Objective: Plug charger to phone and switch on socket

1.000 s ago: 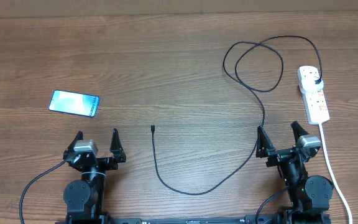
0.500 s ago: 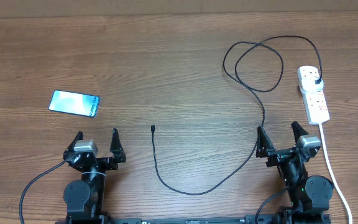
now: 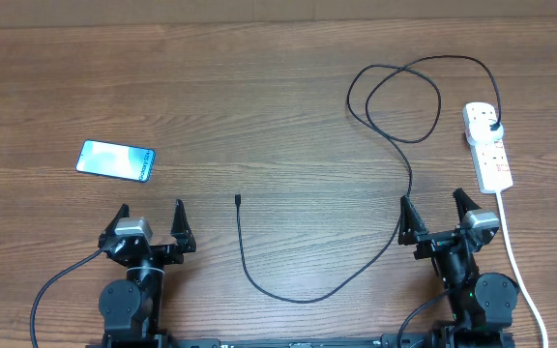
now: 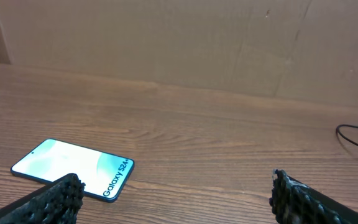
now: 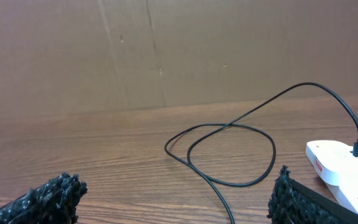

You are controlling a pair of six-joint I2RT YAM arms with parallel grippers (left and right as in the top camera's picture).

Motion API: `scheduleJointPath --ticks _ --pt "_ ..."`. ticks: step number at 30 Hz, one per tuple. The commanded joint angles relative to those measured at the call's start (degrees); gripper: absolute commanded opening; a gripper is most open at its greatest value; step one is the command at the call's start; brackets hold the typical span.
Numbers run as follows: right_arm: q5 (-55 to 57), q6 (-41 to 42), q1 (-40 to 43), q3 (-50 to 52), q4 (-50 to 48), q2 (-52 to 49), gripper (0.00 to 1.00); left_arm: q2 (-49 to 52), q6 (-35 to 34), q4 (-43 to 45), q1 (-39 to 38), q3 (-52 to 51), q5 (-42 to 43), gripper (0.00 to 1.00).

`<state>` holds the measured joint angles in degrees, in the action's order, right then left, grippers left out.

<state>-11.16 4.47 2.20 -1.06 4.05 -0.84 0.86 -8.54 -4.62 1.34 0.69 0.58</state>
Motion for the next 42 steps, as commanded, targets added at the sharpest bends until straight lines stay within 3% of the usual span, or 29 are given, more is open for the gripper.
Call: scheduleJointPath --ticks 1,42 --pt "0.44 -0.02 -0.37 0.59 -0.35 0.66 1.00 -0.61 0.68 0.20 -0.24 -0.42 -0.57 1.00" --pt "0.46 -0.02 -0.37 0.59 -0.35 0.66 1.00 -0.61 1.53 1.20 -0.24 -0.42 1.33 1.00"
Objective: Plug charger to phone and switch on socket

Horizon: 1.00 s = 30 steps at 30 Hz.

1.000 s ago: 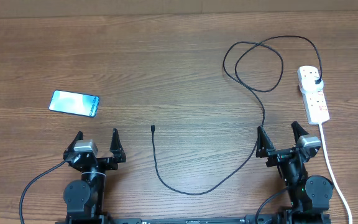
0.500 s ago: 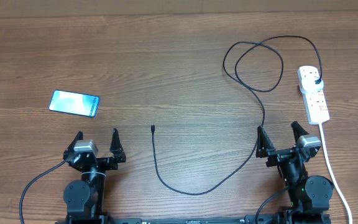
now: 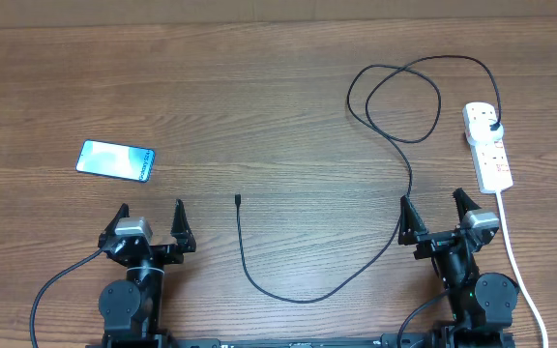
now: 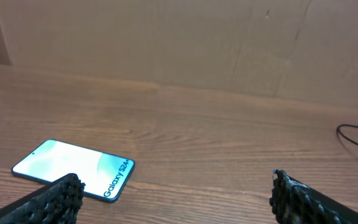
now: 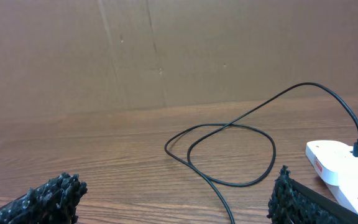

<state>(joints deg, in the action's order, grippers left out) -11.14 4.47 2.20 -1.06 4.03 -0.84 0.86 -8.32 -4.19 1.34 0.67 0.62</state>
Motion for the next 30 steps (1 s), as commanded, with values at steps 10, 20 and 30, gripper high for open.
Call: scheduleJointPath --ticks 10,20,30 --pt "0.44 -0.02 -0.37 0.59 -0.33 0.66 1.00 -0.33 2.60 1.16 -0.24 2.19 7.41 0.99" --pt "0.44 -0.02 -0.37 0.59 -0.33 0.66 1.00 15.58 2.58 -0.11 -0.24 16.59 8.87 0.99" --pt "0.42 -0.04 -0.37 0.59 -0.33 0.66 1.00 40.37 2.58 -9.44 -0.24 39.23 12.59 0.99"
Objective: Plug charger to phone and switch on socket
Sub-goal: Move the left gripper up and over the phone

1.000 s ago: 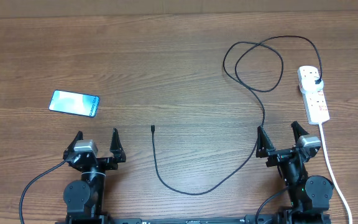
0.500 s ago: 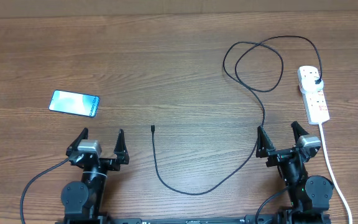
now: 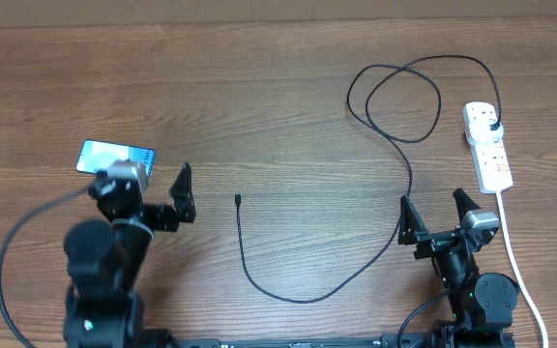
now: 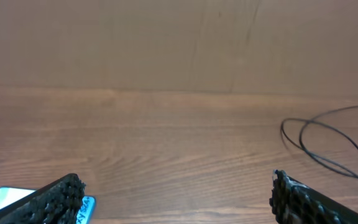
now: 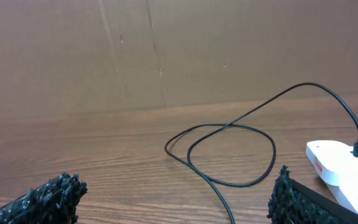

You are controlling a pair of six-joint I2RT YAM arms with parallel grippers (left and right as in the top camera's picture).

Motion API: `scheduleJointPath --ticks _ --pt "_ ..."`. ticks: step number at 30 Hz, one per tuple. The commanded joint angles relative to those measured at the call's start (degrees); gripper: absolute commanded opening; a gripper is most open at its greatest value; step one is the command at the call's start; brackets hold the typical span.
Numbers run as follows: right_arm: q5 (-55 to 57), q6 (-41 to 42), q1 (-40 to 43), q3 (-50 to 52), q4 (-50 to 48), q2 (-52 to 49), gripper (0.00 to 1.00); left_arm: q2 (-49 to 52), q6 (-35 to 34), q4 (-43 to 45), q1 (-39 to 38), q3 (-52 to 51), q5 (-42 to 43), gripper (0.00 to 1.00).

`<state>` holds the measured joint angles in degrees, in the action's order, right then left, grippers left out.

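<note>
The phone [image 3: 100,153] lies screen up at the table's left, its near right part covered by my left wrist. My left gripper [image 3: 146,182] hangs open just at its near right corner; in the left wrist view the left gripper [image 4: 176,200] shows the phone [image 4: 5,198] beside its left finger. The black charger cable [image 3: 298,298] runs from the white power strip [image 3: 488,155] through loops to its free plug end [image 3: 238,201] mid-table. My right gripper [image 3: 435,213] is open near the front right, the right gripper [image 5: 176,200] facing the cable loops [image 5: 229,155] and the power strip [image 5: 347,168].
A white cord [image 3: 520,271] runs from the strip to the front edge, right of my right arm. A brown cardboard wall [image 5: 179,50] stands behind the table. The cable's loops [image 4: 328,143] lie at the far right.
My left arm has moved away from the front edge to the phone and turned a little right; its gripper is still open. Phone, cable, strip and right arm are unchanged.
At both earlier moments the two arms rested at the front edge with open grippers, phone at the left and the cable end mid-table. Now the left gripper stands by the phone's near corner, while the right arm has stayed put.
</note>
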<state>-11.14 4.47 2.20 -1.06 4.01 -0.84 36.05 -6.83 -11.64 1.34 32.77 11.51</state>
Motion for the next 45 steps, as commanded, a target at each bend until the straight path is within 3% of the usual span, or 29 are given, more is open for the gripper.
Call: scheduleJointPath --ticks 1,7,14,19,33,35,40,45 --pt "0.44 -0.02 -0.37 0.59 -0.31 0.66 1.00 7.48 1.09 -3.87 -0.26 9.79 1.77 1.00" --pt "0.42 -0.04 -0.37 0.59 -0.31 0.66 1.00 22.64 1.09 -18.18 -0.24 28.37 2.05 1.00" --pt "0.42 -0.04 -0.37 0.59 -0.31 0.66 1.00 41.42 3.67 -41.64 -0.24 53.37 2.58 1.00" --pt "0.42 -0.04 -0.37 0.57 -0.31 0.66 1.00 49.57 3.67 -52.26 -0.24 65.70 10.62 1.00" --pt "0.44 -0.04 -0.37 0.57 -0.31 0.66 1.00 51.08 3.34 -49.66 -0.28 67.43 11.13 0.97" --pt "0.42 -0.04 -0.37 0.59 -0.31 0.66 1.00 51.19 0.66 -47.93 -0.28 67.43 11.93 0.88" --pt "0.42 -0.04 -0.37 0.59 -0.31 0.66 1.00 53.48 -8.55 -45.92 -0.31 67.25 9.73 0.92" --pt "0.42 -0.04 -0.37 0.59 -0.31 0.66 1.00 59.06 -22.91 -47.74 -0.22 67.19 -2.84 0.93"
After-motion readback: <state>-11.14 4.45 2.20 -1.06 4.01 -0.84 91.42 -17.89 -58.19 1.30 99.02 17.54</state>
